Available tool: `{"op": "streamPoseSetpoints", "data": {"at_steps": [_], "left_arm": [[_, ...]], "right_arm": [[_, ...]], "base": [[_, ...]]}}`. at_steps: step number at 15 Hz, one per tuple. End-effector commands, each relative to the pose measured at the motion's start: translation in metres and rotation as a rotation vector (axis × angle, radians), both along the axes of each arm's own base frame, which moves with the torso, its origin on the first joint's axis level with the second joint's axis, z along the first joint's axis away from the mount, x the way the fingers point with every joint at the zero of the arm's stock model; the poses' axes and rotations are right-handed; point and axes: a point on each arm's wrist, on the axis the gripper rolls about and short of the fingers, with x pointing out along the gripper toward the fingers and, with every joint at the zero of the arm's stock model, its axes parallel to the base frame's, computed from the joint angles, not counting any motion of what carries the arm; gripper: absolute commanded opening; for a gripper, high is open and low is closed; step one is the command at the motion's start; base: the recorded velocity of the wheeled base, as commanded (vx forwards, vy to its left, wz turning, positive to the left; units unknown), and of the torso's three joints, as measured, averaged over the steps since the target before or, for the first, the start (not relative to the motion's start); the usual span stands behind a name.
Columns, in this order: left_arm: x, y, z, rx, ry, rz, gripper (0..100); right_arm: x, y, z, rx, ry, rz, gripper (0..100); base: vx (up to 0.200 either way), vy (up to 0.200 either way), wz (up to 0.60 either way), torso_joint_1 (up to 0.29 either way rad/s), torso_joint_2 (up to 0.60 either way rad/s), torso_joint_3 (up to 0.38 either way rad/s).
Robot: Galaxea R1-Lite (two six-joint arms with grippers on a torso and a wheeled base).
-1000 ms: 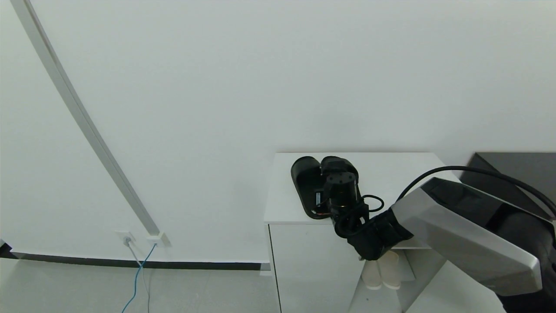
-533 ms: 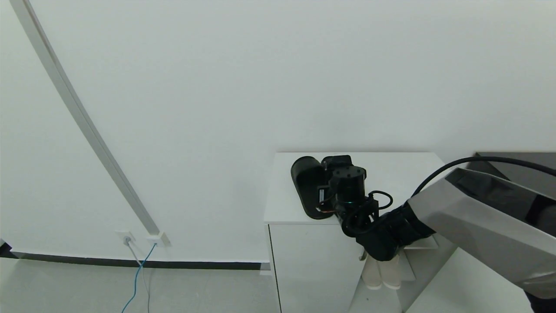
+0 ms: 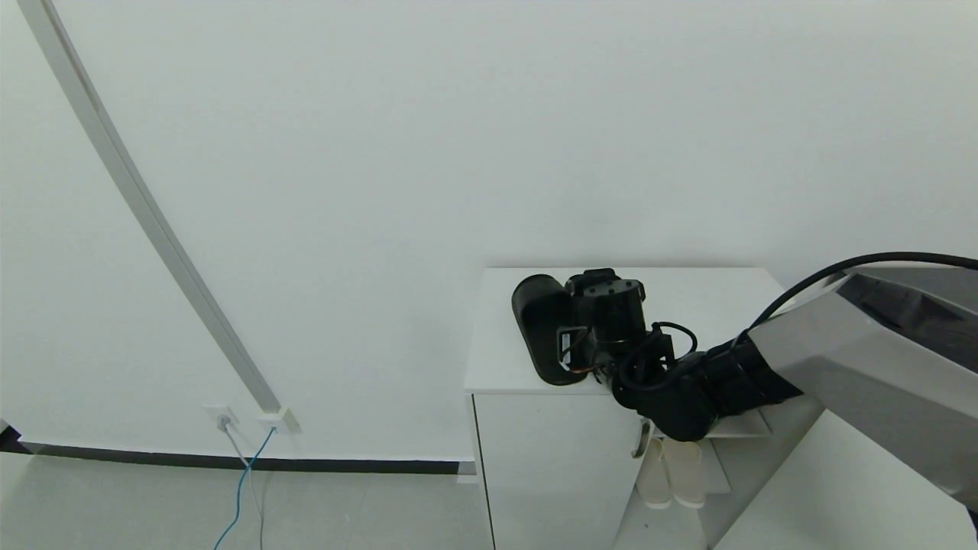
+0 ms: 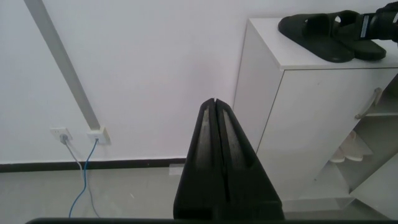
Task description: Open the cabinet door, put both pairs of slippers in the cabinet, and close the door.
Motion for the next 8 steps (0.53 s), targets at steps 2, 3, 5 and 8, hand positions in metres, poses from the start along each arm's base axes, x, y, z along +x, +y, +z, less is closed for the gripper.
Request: {"op": "streamPoseSetpoints", "data": {"at_steps": [2, 3, 5, 8], "left_arm": [[0.0, 0.0, 0.0, 0.0, 0.002, 0.001, 0], [0.0, 0.0, 0.0, 0.0, 0.0, 0.0, 0], [0.0, 0.0, 0.0, 0.0, 0.002, 0.0, 0], [0.0, 0.0, 0.0, 0.0, 0.002, 0.0, 0]], "right_arm": [[0.009, 0.001, 0.008, 0.028, -0.023, -0.009, 100], [0.013, 0.002, 0.006, 0.029, -0.025, -0.012, 100], [0.022, 0.004, -0.002, 0.03, -0.032, -0.01, 100], [0.034, 0.011, -0.013, 0.016, -0.05, 0.001, 100]], "base": [[0.0, 0.0, 0.0, 0.0, 0.0, 0.0], [0.0, 0.0, 0.0, 0.0, 0.0, 0.0], [0.0, 0.0, 0.0, 0.0, 0.0, 0.0], [0.0, 0.0, 0.0, 0.0, 0.0, 0.0]]}}
